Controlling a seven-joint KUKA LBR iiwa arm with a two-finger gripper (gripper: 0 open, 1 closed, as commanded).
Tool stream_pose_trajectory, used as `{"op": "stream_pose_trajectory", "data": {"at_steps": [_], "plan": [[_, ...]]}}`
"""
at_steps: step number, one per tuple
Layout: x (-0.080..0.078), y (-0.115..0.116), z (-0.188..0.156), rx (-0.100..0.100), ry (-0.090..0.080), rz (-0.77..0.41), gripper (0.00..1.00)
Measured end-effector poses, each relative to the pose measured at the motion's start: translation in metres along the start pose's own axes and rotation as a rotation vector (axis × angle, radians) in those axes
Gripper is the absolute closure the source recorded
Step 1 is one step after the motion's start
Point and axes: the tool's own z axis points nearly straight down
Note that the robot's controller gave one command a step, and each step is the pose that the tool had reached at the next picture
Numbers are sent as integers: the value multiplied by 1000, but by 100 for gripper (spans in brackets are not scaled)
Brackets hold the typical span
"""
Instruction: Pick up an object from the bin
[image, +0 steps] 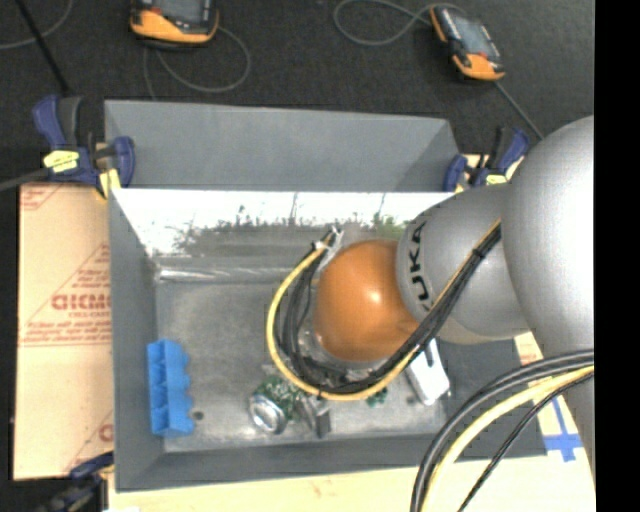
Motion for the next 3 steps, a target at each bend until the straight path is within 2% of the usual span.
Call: {"op": "stream_pose_trajectory", "data": {"at_steps": [3], "plan": [[0, -2, -11, 2, -3, -21, 100]]}}
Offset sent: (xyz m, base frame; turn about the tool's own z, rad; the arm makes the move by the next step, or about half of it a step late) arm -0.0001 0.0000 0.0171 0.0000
